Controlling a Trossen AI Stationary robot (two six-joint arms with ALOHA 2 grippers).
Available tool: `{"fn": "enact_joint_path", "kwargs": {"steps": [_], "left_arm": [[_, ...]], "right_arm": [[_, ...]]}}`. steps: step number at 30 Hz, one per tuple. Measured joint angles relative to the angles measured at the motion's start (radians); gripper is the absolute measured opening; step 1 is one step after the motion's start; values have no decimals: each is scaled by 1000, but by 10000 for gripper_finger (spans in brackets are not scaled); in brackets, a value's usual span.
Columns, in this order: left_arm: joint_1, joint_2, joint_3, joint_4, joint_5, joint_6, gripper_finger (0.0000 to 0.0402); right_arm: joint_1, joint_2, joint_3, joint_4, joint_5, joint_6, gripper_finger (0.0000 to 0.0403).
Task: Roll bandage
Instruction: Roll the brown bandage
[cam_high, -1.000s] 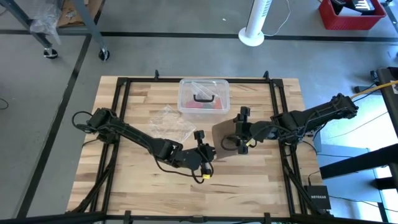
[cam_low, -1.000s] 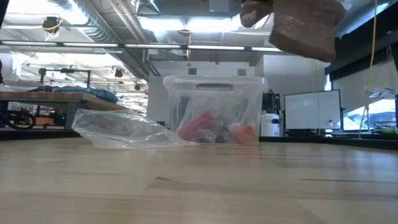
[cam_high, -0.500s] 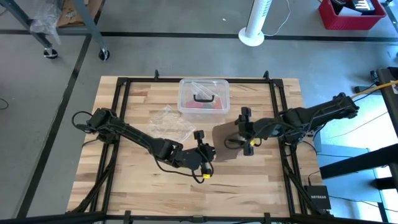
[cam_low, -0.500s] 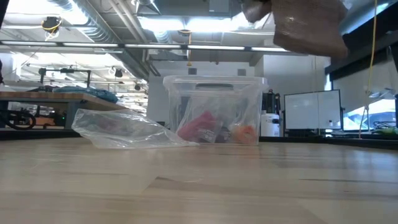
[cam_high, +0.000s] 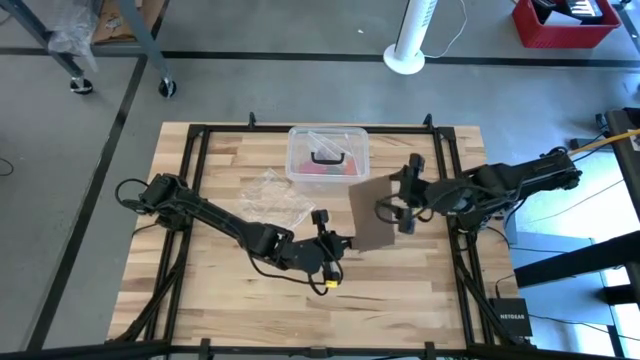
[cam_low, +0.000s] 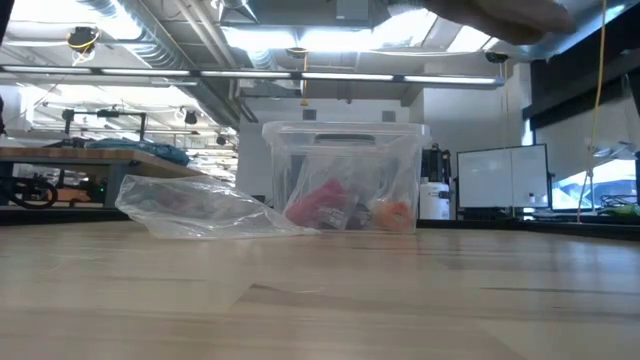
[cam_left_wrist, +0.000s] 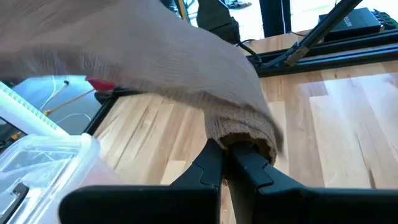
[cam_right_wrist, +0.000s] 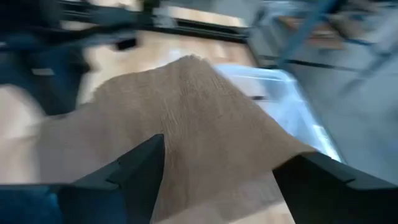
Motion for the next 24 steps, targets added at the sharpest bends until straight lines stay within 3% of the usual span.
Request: {"fn": "enact_joint_path", "kwargs": {"steps": [5,8,16,24], "left_arm": [[0,0,0,-1,2,-8,1],[2,0,0,-5,35,-22,1],[3,0,0,-6,47,-25,1],[3,0,0,-6,47,-19,1]], "right_arm": [[-4,1,-151,171,22,15,282],[-7,8,-203,140,-54,61,282],[-6,-6,-36,-160,-335,186,282],[-6,-44,15,-295,-348,215,282]]}}
